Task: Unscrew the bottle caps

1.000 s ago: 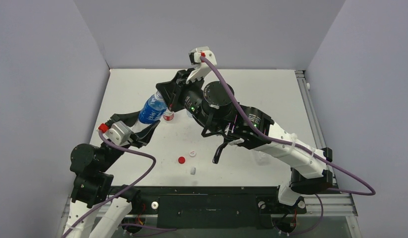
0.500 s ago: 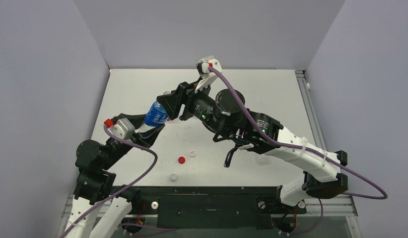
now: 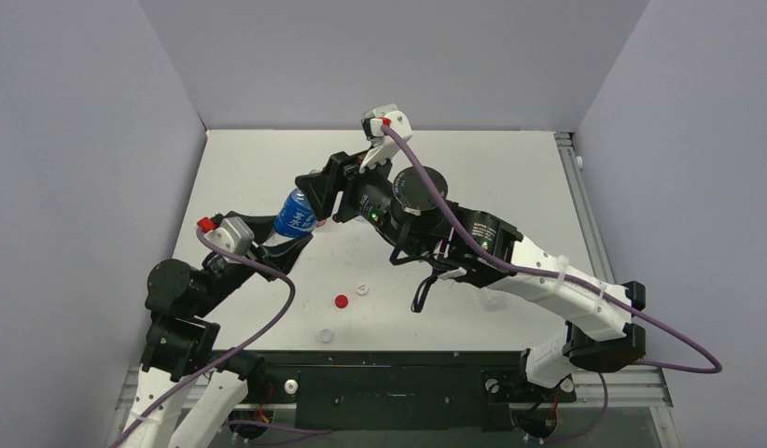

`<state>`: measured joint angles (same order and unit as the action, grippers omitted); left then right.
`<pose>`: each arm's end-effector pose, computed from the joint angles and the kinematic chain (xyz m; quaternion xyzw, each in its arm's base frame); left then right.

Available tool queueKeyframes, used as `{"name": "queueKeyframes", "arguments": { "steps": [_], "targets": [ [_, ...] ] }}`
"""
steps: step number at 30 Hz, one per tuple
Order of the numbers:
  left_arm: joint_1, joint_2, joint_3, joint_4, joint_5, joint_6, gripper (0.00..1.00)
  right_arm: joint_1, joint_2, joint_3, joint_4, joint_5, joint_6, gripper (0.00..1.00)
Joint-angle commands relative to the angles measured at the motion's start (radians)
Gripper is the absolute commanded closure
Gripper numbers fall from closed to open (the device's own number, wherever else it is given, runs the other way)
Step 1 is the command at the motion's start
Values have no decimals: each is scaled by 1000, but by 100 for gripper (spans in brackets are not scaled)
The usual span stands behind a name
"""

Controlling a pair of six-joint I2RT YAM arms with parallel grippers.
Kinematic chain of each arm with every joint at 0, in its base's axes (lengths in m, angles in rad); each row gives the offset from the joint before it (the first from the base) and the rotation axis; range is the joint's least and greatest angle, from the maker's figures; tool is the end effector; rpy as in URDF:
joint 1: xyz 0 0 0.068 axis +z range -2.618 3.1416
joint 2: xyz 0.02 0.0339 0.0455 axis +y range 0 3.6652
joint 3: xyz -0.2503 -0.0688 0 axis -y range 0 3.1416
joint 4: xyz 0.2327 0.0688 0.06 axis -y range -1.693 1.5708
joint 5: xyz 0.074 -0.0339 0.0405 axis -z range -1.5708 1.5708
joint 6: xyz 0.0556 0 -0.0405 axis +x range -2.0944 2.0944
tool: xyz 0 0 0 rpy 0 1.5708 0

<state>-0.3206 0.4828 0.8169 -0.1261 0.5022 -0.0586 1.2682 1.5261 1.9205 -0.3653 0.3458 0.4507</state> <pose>0.1041 -0.0628 0.3880 0.2710 0.5797 -0.2955 0.7094 0.1154 0.3064 0.5120 -0.1596 0.6789 0.4570 0.5521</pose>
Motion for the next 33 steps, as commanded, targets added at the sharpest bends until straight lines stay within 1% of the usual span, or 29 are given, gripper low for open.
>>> {"name": "queueKeyframes", "arguments": {
  "steps": [1, 7, 11, 12, 14, 18, 19, 22, 23, 24, 25, 26, 27, 28, 29, 30, 31, 32, 33],
  "targets": [
    [-2, -1, 13, 95, 18, -8, 100, -3, 46, 15, -77, 45, -14, 51],
    [-2, -3, 11, 107, 16, -10, 100, -6, 61, 23, -104, 82, 0, 42],
    [-2, -11, 11, 108, 15, -8, 100, -20, 66, 35, -142, 160, 28, 33],
    [-2, -15, 10, 107, 15, -7, 100, -26, 60, 27, -143, 168, 39, 28],
    [-2, -21, 9, 103, 13, -5, 100, -33, 44, 11, -134, 185, 46, 25],
    [-2, -23, 6, 102, 17, -5, 100, -42, 8, -42, -53, 130, 50, 24],
    [-2, -22, 5, 104, 21, -9, 100, -41, 0, -58, -34, 94, 51, 25],
    [-2, -21, 2, 110, 30, -20, 100, -40, -1, -79, 54, 14, 65, 37],
    [-2, -21, 0, 111, 36, -24, 100, -40, 7, -79, 79, -25, 81, 45],
    [-2, -22, 0, 111, 40, -26, 100, -42, 12, -75, 88, -44, 87, 49],
    [-2, -20, -1, 111, 48, -31, 99, -41, 25, -66, 93, -72, 96, 59],
    [-2, -20, 0, 111, 53, -33, 95, -40, 31, -60, 98, -92, 101, 64],
    [-2, -17, 1, 111, 64, -38, 89, -41, 44, -49, 97, -99, 110, 76],
    [-2, -15, 2, 102, 69, -39, 84, -42, 48, -44, 90, -106, 112, 81],
    [-2, -13, 2, 91, 75, -39, 70, -47, 52, -39, 78, -106, 111, 90],
    [-2, -14, 1, 85, 77, -39, 60, -49, 52, -39, 71, -101, 111, 93],
    [-2, -13, 1, 66, 77, -38, 37, -60, 43, -48, 62, -96, 106, 97],
    [-2, -13, 1, 54, 77, -34, 24, -71, 35, -69, 60, -80, 101, 99],
    [-2, -12, 1, 31, 74, -33, 3, -78, 11, -82, 56, -67, 84, 100]
  ]
}}
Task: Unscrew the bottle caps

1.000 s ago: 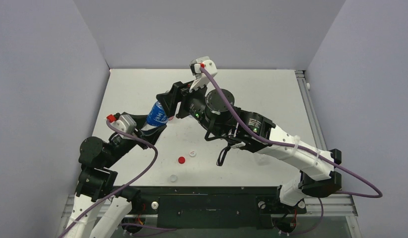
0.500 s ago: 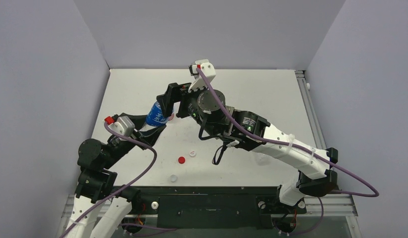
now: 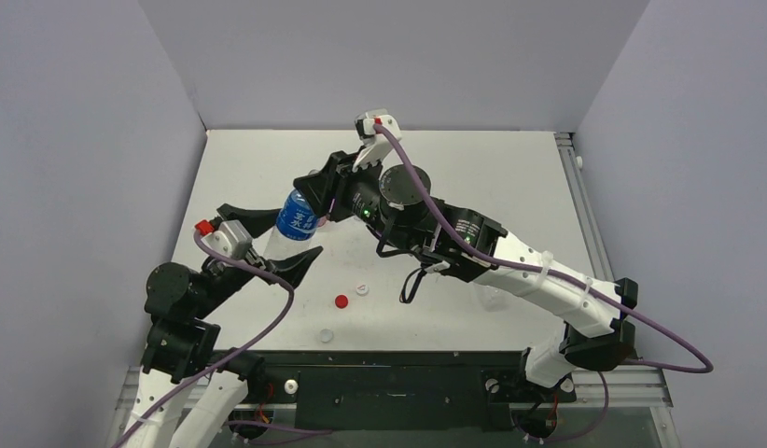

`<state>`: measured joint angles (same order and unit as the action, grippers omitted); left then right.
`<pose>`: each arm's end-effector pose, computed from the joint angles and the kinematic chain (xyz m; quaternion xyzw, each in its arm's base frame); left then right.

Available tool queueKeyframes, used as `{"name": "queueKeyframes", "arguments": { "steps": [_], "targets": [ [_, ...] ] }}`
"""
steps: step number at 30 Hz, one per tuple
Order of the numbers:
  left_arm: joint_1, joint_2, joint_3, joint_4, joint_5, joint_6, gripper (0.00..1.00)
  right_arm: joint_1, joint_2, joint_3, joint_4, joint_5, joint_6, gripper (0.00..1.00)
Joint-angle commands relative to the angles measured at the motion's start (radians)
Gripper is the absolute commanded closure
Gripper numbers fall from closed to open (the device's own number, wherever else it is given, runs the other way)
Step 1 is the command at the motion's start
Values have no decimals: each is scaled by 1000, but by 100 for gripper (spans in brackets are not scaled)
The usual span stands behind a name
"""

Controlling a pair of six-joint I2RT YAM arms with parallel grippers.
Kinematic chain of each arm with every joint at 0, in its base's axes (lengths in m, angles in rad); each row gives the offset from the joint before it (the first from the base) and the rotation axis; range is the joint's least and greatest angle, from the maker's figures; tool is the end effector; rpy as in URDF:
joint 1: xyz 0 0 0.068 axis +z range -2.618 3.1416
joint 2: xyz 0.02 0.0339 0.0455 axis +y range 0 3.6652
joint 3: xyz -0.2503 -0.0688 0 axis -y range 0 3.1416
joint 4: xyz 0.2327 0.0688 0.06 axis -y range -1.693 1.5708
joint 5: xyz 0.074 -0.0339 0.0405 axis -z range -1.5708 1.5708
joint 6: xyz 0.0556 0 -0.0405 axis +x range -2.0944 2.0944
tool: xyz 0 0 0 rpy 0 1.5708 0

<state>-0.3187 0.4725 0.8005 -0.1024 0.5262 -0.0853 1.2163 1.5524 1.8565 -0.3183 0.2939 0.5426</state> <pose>0.1024 -0.0632 0.3865 0.2721 0.5738 -0.3103 0.7074 0.1354 0.3195 0.4889 -0.1358 0.6988 0.4686 0.5231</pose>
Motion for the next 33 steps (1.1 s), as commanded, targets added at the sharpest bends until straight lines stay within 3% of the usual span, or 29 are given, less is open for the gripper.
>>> {"name": "queueKeyframes", "arguments": {
  "steps": [1, 11, 21, 33],
  "targets": [
    [-3, -1, 16, -7, 39, -4, 0, -41, -28, -48, 9, 15, -23, 100],
    [-3, 17, 34, -238, -100, 33, 3, -195, -146, -295, 69, 224, -355, 100],
    [-2, 42, 92, -354, -125, 80, 4, -344, -29, -527, 435, 328, -509, 100],
    [-2, 66, 111, -366, -115, 28, 3, -467, 196, -551, 662, 306, -435, 100]
  ]
}}
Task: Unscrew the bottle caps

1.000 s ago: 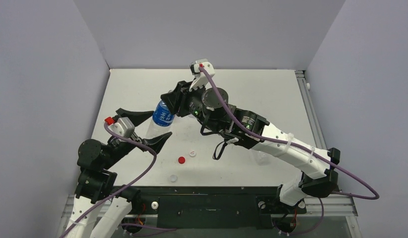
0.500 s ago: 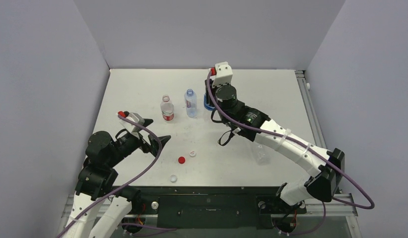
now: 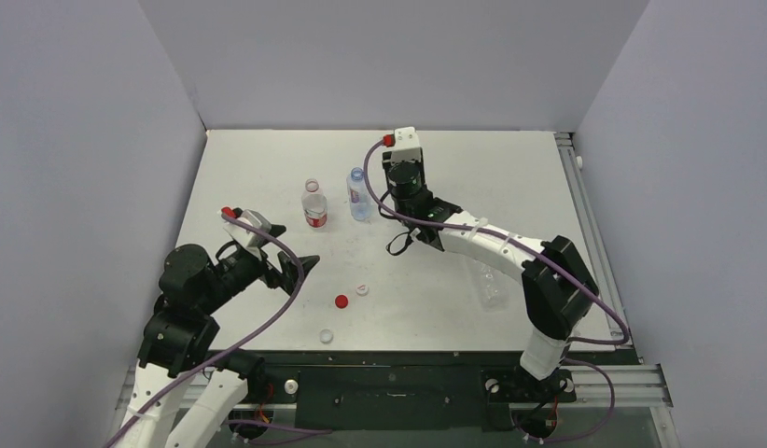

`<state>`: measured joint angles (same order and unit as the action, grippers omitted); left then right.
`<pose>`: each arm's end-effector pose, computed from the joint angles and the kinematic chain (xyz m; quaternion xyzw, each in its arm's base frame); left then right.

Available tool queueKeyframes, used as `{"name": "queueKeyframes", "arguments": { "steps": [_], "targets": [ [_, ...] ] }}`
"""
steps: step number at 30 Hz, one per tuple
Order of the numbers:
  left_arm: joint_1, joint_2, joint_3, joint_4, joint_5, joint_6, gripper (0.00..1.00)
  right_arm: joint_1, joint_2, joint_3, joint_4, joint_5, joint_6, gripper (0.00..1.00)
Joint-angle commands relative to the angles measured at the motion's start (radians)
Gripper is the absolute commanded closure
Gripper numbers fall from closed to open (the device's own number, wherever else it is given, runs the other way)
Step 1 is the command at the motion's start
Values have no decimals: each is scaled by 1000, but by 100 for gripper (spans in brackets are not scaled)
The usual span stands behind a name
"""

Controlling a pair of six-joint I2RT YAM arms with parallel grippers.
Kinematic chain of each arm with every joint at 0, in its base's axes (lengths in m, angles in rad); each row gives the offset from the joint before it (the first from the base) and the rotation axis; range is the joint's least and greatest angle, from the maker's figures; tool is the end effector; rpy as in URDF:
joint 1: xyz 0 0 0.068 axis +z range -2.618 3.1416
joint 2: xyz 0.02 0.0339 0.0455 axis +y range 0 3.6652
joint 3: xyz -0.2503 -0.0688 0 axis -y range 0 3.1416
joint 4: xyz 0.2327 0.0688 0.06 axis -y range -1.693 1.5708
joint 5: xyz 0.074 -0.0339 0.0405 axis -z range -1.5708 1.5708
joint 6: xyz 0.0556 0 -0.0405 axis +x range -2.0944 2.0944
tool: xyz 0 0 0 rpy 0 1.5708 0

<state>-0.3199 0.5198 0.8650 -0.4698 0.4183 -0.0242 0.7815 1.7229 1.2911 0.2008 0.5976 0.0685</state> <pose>0.1118 -0.0608 0.3575 0.2439 0.7052 -0.2642 0.6111 0.3139 0.2674 0.2906 -0.0902 0.7658 0.0344 0.6357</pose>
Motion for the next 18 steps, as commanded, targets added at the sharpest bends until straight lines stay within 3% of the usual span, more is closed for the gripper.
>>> {"name": "queueKeyframes", "arguments": {
  "steps": [1, 16, 18],
  "targets": [
    [-1, 25, 50, 1, -7, -34, 3, -37, 45, 15, 155, 1, 51, 100],
    [-2, 39, 54, 6, -32, -5, 3, -61, 149, 8, 164, -19, 139, 100],
    [-1, 38, 54, 7, -34, -4, 3, -59, 147, 5, 152, -16, 141, 93]
  ]
}}
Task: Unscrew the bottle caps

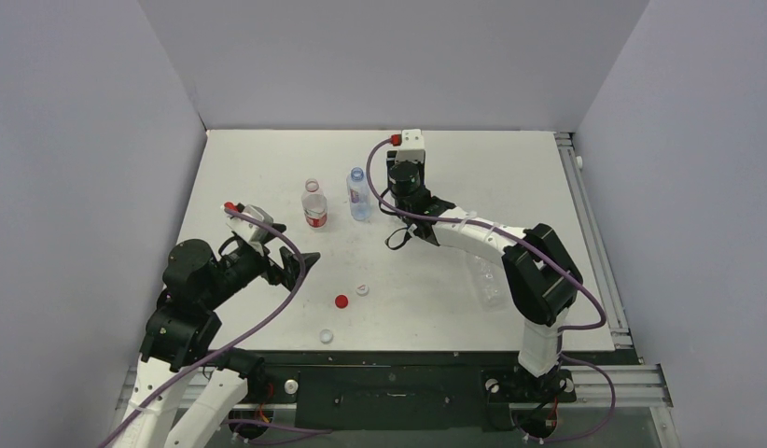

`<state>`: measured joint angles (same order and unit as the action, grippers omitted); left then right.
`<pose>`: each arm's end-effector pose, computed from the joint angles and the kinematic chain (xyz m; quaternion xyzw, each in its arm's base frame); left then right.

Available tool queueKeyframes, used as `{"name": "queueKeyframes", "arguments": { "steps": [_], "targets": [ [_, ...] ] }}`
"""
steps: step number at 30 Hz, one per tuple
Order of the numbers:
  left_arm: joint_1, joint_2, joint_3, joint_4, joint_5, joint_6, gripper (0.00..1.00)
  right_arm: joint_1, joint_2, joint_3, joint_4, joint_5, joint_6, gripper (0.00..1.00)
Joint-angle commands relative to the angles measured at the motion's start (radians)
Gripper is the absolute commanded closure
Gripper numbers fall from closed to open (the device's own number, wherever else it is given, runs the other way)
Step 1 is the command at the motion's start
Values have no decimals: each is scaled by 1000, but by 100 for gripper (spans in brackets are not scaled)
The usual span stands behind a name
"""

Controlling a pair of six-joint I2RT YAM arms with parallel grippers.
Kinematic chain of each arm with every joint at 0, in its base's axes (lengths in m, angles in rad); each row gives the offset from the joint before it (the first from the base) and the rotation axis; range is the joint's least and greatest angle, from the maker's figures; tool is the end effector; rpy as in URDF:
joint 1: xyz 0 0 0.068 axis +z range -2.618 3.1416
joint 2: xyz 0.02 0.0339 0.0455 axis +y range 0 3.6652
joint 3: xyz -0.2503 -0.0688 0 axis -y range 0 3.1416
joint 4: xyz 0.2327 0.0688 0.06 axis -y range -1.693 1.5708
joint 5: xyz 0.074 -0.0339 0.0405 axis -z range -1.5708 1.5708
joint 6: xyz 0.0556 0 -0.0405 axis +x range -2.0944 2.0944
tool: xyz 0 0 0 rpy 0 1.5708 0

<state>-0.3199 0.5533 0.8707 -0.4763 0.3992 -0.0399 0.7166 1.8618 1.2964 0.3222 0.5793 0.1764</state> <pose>0.1195 -0.0624 0.3548 0.2315 0.7206 -0.2622 0.5986 0.3498 0.2644 0.2502 -0.0318 0.7744 0.0520 0.6297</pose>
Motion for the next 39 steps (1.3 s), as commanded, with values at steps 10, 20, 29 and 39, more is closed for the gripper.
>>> {"name": "queueKeyframes", "arguments": {
  "steps": [10, 20, 29, 39],
  "targets": [
    [-1, -17, 48, 16, -10, 12, 4, 4, -24, 18, -32, -7, 24, 34],
    [-1, -26, 53, 20, -6, 11, 3, 4, -90, 22, -72, -9, 3, 20],
    [-1, -28, 71, 19, -9, 10, 3, -1, -250, -33, -165, -17, 29, 18],
    [-1, 8, 139, -10, 4, -26, 3, -177, -457, -93, -697, -38, 339, 17]
  ]
}}
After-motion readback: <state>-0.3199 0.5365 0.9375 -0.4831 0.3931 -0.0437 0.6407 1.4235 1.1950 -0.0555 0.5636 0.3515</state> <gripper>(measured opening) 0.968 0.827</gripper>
